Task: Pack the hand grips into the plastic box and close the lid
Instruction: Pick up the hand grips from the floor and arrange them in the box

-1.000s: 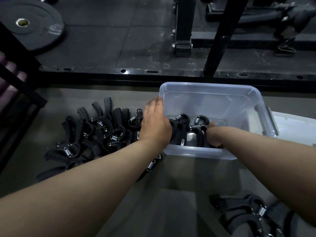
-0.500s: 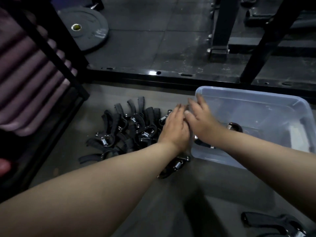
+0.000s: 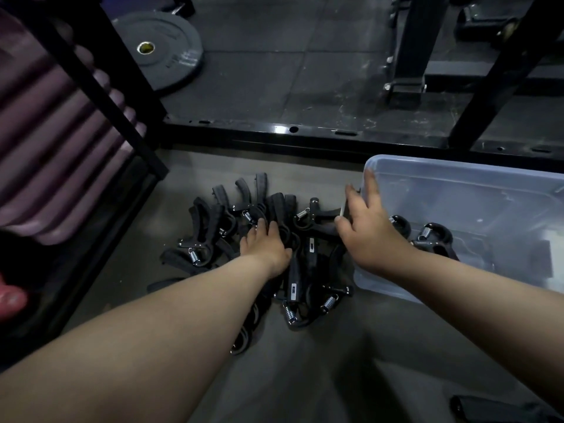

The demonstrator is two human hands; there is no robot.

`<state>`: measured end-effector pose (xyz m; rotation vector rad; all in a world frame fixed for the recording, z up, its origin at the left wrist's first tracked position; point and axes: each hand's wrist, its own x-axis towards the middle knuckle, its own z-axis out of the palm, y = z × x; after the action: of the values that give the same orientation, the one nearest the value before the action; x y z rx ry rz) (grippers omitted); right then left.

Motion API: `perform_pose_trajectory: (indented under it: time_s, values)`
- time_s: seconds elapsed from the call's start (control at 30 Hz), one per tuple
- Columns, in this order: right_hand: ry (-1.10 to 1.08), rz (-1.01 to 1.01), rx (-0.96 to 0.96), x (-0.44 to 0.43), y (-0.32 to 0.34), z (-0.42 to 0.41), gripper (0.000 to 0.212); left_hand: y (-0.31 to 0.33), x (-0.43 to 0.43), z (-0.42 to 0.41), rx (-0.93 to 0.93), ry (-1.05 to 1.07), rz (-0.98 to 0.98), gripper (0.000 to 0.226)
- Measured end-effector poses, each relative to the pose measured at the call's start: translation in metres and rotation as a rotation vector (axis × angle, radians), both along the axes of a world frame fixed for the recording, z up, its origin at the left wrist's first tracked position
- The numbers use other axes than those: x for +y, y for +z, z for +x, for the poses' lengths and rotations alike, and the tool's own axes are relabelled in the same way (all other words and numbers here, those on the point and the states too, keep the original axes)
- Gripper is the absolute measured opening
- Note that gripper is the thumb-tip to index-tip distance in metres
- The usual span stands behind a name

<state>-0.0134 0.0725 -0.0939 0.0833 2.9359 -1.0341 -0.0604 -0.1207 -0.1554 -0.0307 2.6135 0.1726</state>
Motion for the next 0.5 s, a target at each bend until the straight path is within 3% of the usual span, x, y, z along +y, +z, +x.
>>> perform_pose_trajectory:
  time_s: [0.23,0.5]
  values:
    - [0.0,-0.043,0.0,0.001,0.0,0.002,0.063,0.013,0.007,0.004,0.062,0.037,-0.112,0.07]
    - [0.017,-0.139,-0.026,0.001,0.002,0.003,0.064,0.056,0.033,0.001,0.253,0.476,0.731,0.061]
